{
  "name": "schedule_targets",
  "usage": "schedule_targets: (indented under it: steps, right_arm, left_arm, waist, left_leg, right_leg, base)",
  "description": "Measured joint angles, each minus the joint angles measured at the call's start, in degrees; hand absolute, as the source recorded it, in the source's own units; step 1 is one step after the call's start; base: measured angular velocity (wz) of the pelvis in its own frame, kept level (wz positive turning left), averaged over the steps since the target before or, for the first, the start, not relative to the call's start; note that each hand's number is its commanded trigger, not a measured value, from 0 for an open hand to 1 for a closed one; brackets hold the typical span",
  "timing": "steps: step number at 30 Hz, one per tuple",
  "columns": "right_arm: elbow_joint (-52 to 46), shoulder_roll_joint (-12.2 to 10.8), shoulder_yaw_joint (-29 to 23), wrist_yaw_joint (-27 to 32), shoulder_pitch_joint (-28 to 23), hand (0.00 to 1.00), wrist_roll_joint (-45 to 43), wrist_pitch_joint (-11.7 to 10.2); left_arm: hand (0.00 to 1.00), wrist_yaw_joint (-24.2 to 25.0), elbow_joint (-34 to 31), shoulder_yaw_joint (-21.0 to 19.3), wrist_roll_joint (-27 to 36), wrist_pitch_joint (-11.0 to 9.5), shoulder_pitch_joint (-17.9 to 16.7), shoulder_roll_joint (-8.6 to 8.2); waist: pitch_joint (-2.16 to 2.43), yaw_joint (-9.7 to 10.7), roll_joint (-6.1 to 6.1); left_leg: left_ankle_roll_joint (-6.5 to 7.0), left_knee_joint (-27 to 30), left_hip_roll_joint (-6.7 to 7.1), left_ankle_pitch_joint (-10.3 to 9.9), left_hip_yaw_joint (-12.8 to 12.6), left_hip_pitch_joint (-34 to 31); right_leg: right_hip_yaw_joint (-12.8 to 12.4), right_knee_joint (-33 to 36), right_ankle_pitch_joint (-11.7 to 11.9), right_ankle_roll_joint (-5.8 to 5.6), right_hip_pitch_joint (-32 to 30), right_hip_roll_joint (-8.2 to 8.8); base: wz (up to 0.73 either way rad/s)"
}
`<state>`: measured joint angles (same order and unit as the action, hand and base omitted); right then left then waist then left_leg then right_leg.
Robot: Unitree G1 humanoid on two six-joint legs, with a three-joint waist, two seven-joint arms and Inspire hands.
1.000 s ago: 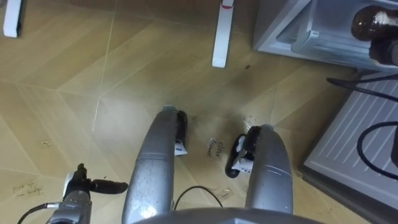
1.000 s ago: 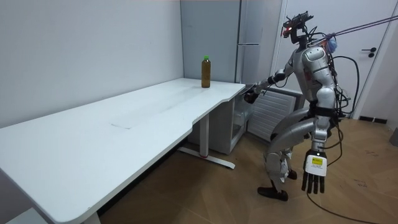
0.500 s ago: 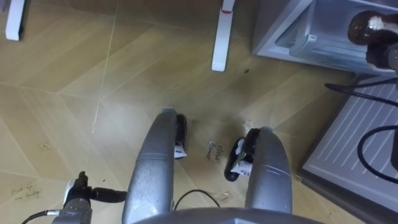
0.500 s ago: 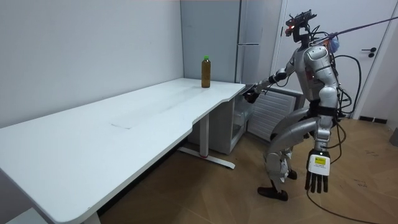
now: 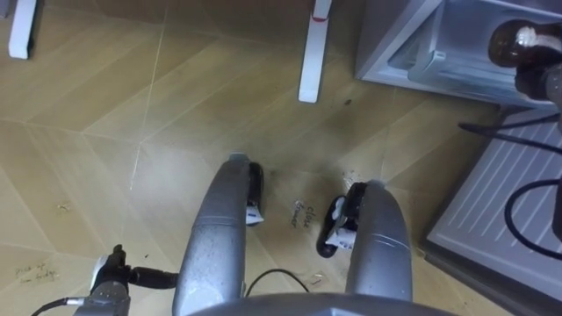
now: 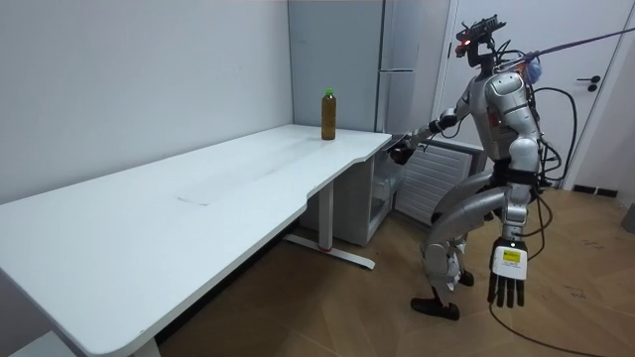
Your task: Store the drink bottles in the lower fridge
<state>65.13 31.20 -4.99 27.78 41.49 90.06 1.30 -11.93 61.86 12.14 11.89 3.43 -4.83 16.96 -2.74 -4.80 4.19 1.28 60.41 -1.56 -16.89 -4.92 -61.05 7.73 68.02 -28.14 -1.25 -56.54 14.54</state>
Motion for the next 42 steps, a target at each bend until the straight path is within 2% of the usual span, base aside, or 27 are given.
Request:
schedule_targets:
  steps: [5, 6, 7, 31, 33, 37, 41, 42]
  right_arm:
    - [0.24, 0.04, 1.46, -1.02, 0.0, 1.0, -0.01, 0.01]
    - [0.29, 0.04, 1.51, -1.18, 0.0, 0.05, -0.01, 0.01]
    - [0.35, 0.04, 1.55, -1.26, 0.0, 0.0, -0.01, 0.01]
    - [1.93, 0.03, 1.48, -2.32, -0.52, 0.0, -0.12, 0.09]
    - [1.92, 0.03, 1.46, -2.32, -0.51, 0.0, -3.27, 0.09]
    - [1.95, 0.03, 1.8, -0.72, -1.02, 0.0, -19.14, 0.29]
    - [1.29, 1.55, 7.99, 1.66, -2.29, 0.0, -36.39, 0.2]
    - [1.3, 1.78, 8.53, 2.17, -2.32, 0.0, -38.48, 0.22]
  left_arm:
    - [0.0, 0.0, 0.01, 0.1, 2.05, -0.01, -0.01, 0.13]
    - [0.0, 0.0, 0.01, 0.1, 2.16, -0.01, -0.01, 0.13]
    - [0.0, 0.0, 0.01, 0.11, 2.26, -0.01, -0.01, 0.17]
    - [0.0, -0.35, -0.21, 0.56, 4.31, -0.48, -0.05, 0.54]
    - [0.0, -0.35, -0.48, 0.49, 3.66, -0.36, 0.0, 0.54]
    - [0.0, -0.36, -0.67, 0.47, 3.81, -0.43, -0.01, 0.56]
    - [0.0, -0.41, -0.25, 2.58, 4.43, 0.07, -0.18, 0.83]
    - [0.0, -0.42, -0.19, 2.92, 4.5, 0.07, -0.18, 0.84]
  waist:
    - [0.0, 0.01, 0.0]
    - [0.0, 0.0, 0.0]
    - [-0.01, -0.05, 0.01]
    - [-0.01, 0.41, 0.28]
    - [0.01, 0.56, 0.3]
    - [0.03, 0.55, 0.27]
    - [0.09, 0.72, 0.37]
    - [0.09, 0.63, 0.38]
  left_leg:
    - [-0.12, -0.2, -0.3, -0.06, 0.0, 0.22]
    - [-0.14, -0.19, -0.36, -0.08, 0.0, 0.22]
    - [-0.19, -0.18, -0.5, -0.1, -0.01, 0.23]
    - [-0.02, -0.56, -0.97, -0.31, -0.06, 0.94]
    - [-0.01, -0.67, -1.0, -0.3, -0.06, 0.98]
    - [0.07, -1.23, -1.18, -0.36, 0.02, 1.71]
    - [0.13, -3.06, -1.02, -0.33, -0.28, 3.82]
    - [0.14, -3.29, -1.02, -0.32, -0.36, 4.11]
  right_leg:
    - [-0.01, -0.34, 0.04, -0.04, 0.19, -0.37]
    - [-0.02, -0.36, 0.04, -0.04, 0.19, -0.45]
    - [0.0, -0.43, 0.06, -0.01, 0.19, -0.59]
    - [0.94, -1.61, 0.13, 0.02, 1.75, -0.61]
    - [0.94, -1.81, 0.24, -0.04, 1.84, -0.76]
    - [1.3, -2.97, 0.53, -0.21, 2.92, -1.03]
    - [1.12, -4.85, 0.99, -0.83, 4.77, -1.12]
    - [1.06, -5.07, 1.13, -0.72, 4.99, -1.13]
  base:
    - [-0.01]
    - [-0.03]
    - [0.0]
    - [0.0]
    - [0.0]
    - [0.0]
    - [-0.02]
    - [-0.05]
